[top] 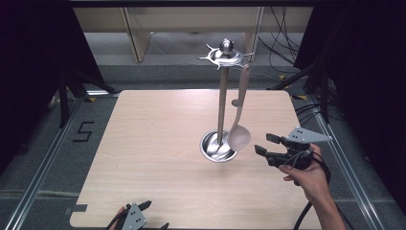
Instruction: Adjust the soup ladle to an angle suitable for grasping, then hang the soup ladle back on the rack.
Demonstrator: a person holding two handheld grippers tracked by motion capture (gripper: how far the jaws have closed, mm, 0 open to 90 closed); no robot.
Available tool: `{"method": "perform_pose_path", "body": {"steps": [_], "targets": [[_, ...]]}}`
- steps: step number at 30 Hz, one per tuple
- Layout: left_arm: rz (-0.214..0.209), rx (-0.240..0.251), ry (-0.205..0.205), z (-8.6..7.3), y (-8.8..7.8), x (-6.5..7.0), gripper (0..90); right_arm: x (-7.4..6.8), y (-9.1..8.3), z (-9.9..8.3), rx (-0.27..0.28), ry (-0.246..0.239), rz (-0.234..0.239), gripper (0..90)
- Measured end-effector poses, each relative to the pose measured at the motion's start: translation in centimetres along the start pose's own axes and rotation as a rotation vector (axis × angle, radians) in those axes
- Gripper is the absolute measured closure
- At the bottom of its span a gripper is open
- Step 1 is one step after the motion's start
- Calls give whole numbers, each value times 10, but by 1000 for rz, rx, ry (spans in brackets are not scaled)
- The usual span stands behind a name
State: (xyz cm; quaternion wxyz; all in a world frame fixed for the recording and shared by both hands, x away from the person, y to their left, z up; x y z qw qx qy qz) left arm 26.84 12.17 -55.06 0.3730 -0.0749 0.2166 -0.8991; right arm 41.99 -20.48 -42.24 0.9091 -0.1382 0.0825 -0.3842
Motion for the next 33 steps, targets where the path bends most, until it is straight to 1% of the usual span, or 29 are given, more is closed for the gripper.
{"method": "perform_pose_path", "body": {"steps": [1, 2, 3, 4, 5, 6, 7, 8, 9, 10, 11, 12, 13, 14, 15, 16, 17, 18, 21, 22, 23, 24, 27, 28, 29, 30, 31, 32, 33], "targets": [[0, 0, 0, 0, 0, 0, 147, 0, 0, 0, 0, 0, 0, 378], [-2, 6, 3, 0, 0, 0, 147, -1, -1, -4, -7, 19, -3, 376], [-2, 6, 3, 0, 0, 0, 147, 1, -1, -6, -6, 2, -7, 376], [1, 10, -22, 0, 0, 2, 147, 1, -1, -6, -6, 2, -7, 376], [3, 1, -11, -1, -1, 1, 147, 0, -1, -8, -11, 12, -2, 376], [2, 1, -18, -1, -1, 2, 147, 1, -2, -12, -21, 13, -3, 374], [2, 13, -10, 1, -1, 2, 147, 0, -2, -13, -23, 23, -7, 374], [7, -12, 25, -1, -3, -2, 147, 3, -3, -18, -34, 9, -8, 374], [7, -12, 25, -1, -3, -2, 147, 3, -3, -18, -34, 9, -8, 374], [4, 3, 13, 0, -2, -1, 147, 1, -4, -20, -46, 28, -8, 374], [5, -13, 26, -1, -3, -2, 147, 4, -3, -22, -25, 11, -9, 374], [5, -13, 26, -1, -3, -2, 148, 4, -3, -22, -25, 11, -9, 374], [-2, 12, 2, 1, -1, 1, 148, 3, -6, -24, -47, 27, -7, 374], [-2, 10, 3, 0, -1, 1, 148, 3, -5, -25, -42, 25, -1, 373], [0, 9, -3, 0, -1, 2, 147, 2, -6, -26, -41, 41, -4, 373], [0, 6, -18, 0, -2, 3, 147, 2, -8, -29, -58, 40, -10, 373], [0, 6, -18, 0, -2, 3, 147, 2, -8, -29, -58, 40, -10, 373], [6, 6, -10, 0, -2, 2, 148, 2, -7, -31, -54, 31, -1, 372], [1, 6, -11, 0, -2, 3, 147, 2, -8, -33, -62, 17, 0, 372], [0, 6, 22, 1, -2, 0, 147, 1, -8, -35, -62, 26, 2, 370], [-7, -1, 23, 0, -2, 1, 147, 2, -8, -36, -64, 16, 12, 370], [-7, -1, 23, 0, -2, 1, 147, 0, -10, -38, -73, 36, 1, 370], [-7, -1, 21, 0, -2, 1, 147, 0, -11, -41, -86, 32, -1, 368], [-2, 6, -24, 0, -1, 4, 147, 1, -10, -42, -76, 16, 1, 367], [-2, 6, -24, 0, -1, 4, 147, 1, -10, -42, -76, 16, 1, 367], [-3, 3, -21, -1, -1, 3, 147, 2, -12, -44, -85, 4, 1, 366], [-2, 4, -21, -1, -1, 3, 147, 1, -12, -44, -80, 23, -7, 365], [-2, 4, -20, -1, -1, 3, 147, 1, -13, -46, -91, 16, -2, 364], [-2, 4, -20, -1, -1, 3, 147, 2, -13, -46, -87, 10, -5, 364]]}}
Point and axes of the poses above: each handheld gripper's, and its own axes: y roughly forward along the jaws, z roughly out of its top, x roughly to its right, the point moved 10 cm from there along y, roughly forward along the jaws, and after that the axes turned 7 degrees about x, right-handed, at the moved point
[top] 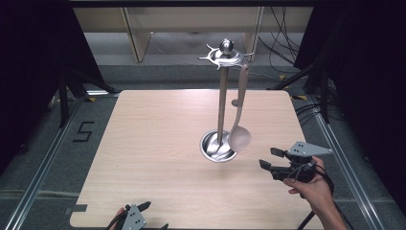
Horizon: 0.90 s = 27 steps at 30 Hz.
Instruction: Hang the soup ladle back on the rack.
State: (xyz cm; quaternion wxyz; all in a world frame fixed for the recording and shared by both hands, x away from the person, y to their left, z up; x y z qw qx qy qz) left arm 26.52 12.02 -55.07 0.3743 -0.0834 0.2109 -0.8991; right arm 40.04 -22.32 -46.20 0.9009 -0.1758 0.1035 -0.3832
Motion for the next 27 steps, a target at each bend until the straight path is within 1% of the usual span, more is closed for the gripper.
{"method": "perform_pose_path", "body": {"steps": [1, 2, 3, 4, 5, 6, 7, 10, 11, 12, 13, 14, 15, 16, 17, 18, 19, 20, 21, 22, 23, 24, 25, 26, 27], "targets": [[-1, -3, 0, 0, 0, 0, 147, -2, 0, -1, -6, 16, 4, 362], [-1, -3, 0, 0, 0, 0, 148, -2, 0, -1, -6, 16, 4, 362], [0, -2, 0, 0, 0, 0, 148, -3, 0, -2, -1, 9, 6, 361], [-1, -2, 8, 0, 0, 0, 147, -5, 0, -4, -12, -13, 16, 357], [-1, -2, 8, 0, 0, 0, 147, -5, 0, -4, -12, -13, 16, 357], [0, 0, 6, 0, 0, 0, 147, -7, 0, -5, -13, 4, 14, 356], [-1, -1, 6, 0, 0, 0, 147, -10, 1, -7, -21, 0, 32, 353], [-1, -2, -1, 0, 0, 0, 147, -13, -1, -9, -31, 6, 27, 350], [-2, -11, 7, -1, -1, -1, 147, -11, 0, -8, -16, -22, 21, 349], [6, 3, 5, -1, 1, -1, 147, -14, -1, -10, -25, -2, 23, 348], [4, 3, 5, -1, 1, -1, 147, -13, -2, -10, -15, -35, 30, 346], [6, 0, 9, -1, 1, -1, 147, -14, -3, -12, -26, -26, 36, 344], [6, 0, 9, -1, 1, -1, 147, -16, -2, -12, -11, -28, 30, 342], [7, -3, 15, -1, 0, -2, 147, -16, -2, -12, -11, -28, 30, 342], [-3, -11, 8, -1, -1, -1, 147, -19, -3, -17, -30, -24, 40, 340], [-2, -2, -3, 0, 0, 0, 147, -19, -3, -17, -30, -24, 40, 340], [-1, 0, 6, 0, 0, 0, 147, -20, -3, -21, -38, -43, 34, 337], [-1, 0, 6, 0, 0, 0, 147, -20, -3, -21, -38, -43, 34, 337], [3, -5, 10, -1, 0, -1, 147, -21, -3, -24, -43, -60, 32, 333], [3, -5, 10, -1, 0, -1, 147, -21, -3, -24, -43, -60, 32, 333], [2, -1, 6, -1, 0, 0, 147, -24, -3, -29, -58, -52, 31, 332], [2, -1, 6, -1, 0, 0, 148, -26, -3, -30, -56, -58, 37, 332], [3, -12, 18, -1, 0, -1, 148, -26, -3, -30, -56, -58, 37, 332], [3, -1, 9, -1, 0, 0, 147, -30, -3, -36, -73, -55, 47, 330], [3, -2, 10, -1, 0, 0, 147, -29, -2, -37, -67, -87, 46, 329]]}}
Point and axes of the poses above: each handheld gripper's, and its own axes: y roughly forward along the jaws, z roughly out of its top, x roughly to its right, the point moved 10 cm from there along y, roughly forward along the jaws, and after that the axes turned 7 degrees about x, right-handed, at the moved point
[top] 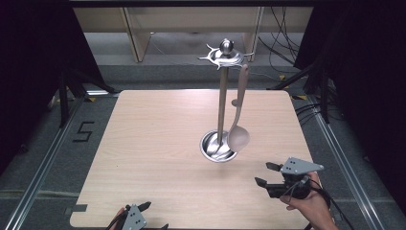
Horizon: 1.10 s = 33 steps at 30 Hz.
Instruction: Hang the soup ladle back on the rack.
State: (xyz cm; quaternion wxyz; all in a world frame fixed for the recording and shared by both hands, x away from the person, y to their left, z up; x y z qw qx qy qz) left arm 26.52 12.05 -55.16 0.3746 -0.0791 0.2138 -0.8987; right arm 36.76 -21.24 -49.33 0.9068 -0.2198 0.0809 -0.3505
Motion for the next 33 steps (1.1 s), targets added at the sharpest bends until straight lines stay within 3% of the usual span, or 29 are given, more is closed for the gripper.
{"method": "perform_pose_path", "body": {"steps": [3, 5, 7, 9, 11, 15, 17, 21, 24, 26, 27, 29, 33], "targets": [[2, -23, 30, -2, -1, -2, 147, -2, 1, -5, -5, -16, 6, 326], [2, -22, 30, -2, -1, -2, 147, -7, 0, -10, -22, 12, 12, 325], [2, -22, 30, -2, -1, -2, 147, -7, 1, -10, -11, 1, 26, 325], [-1, -8, 12, -1, 0, -1, 147, -6, 1, -13, -10, -2, 10, 323], [0, -10, 14, -1, -1, -1, 147, -10, 0, -20, -27, 25, 18, 323], [0, -10, 13, -1, 0, -1, 147, -9, 1, -24, -16, 3, 17, 321], [1, -13, 18, -1, -1, -1, 147, -12, -2, -29, -25, 44, 8, 317], [1, -12, 17, -1, 0, -1, 147, -11, -1, -32, -4, 24, 13, 315], [-1, -9, 10, -1, 0, 0, 147, -17, 1, -43, -22, 40, 34, 301], [2, -21, 24, -1, -1, -2, 147, -19, 1, -46, -31, 58, 22, 295], [1, -12, 14, -1, -1, 0, 147, -19, 1, -47, -30, 35, 27, 287], [0, -16, 19, -1, -1, -1, 147, -22, 3, -49, -28, 51, 43, 274], [0, -9, 10, -1, 0, 0, 147, -22, 2, -52, -35, 56, 31, 270]]}}
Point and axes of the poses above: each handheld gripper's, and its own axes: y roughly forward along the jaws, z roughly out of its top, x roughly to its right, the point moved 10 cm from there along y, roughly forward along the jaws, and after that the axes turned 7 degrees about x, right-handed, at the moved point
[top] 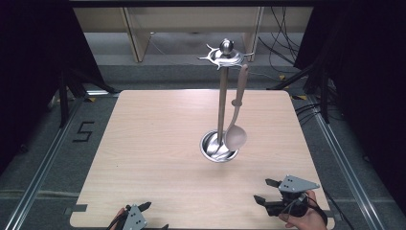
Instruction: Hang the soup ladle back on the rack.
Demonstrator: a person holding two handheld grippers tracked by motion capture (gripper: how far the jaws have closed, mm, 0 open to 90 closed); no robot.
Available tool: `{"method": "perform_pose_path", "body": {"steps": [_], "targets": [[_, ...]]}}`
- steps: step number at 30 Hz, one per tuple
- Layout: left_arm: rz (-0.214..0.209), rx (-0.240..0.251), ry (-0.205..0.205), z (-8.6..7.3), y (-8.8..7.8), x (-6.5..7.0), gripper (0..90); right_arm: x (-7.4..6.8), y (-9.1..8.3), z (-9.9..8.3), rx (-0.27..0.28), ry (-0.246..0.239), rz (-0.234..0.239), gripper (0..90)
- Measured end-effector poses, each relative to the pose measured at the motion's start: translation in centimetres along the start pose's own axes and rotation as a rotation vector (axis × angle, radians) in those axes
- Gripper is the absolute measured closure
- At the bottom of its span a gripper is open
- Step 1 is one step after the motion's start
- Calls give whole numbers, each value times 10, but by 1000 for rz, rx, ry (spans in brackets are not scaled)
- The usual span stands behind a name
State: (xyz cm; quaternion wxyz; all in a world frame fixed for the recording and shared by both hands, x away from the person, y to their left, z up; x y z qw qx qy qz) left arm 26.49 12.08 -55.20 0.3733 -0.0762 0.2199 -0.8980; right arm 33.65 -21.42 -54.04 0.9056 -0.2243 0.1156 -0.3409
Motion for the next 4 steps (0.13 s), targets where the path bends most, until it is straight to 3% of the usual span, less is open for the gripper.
{"method": "perform_pose_path", "body": {"steps": [3, 4], "targets": [[-5, -8, 1, -1, 0, 0, 147, 2, 0, -2, 0, -7, -8, 270], [-5, -8, 1, -1, 0, 0, 147, -1, 1, -3, 0, 24, 0, 269]]}}
Point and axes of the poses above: each handheld gripper's, and its own axes: y roughly forward along the jaws, z roughly out of its top, x roughly to its right, the point moved 10 cm from there along y, roughly forward along the jaws, and after that the axes turned 7 degrees about x, right-handed, at the moved point
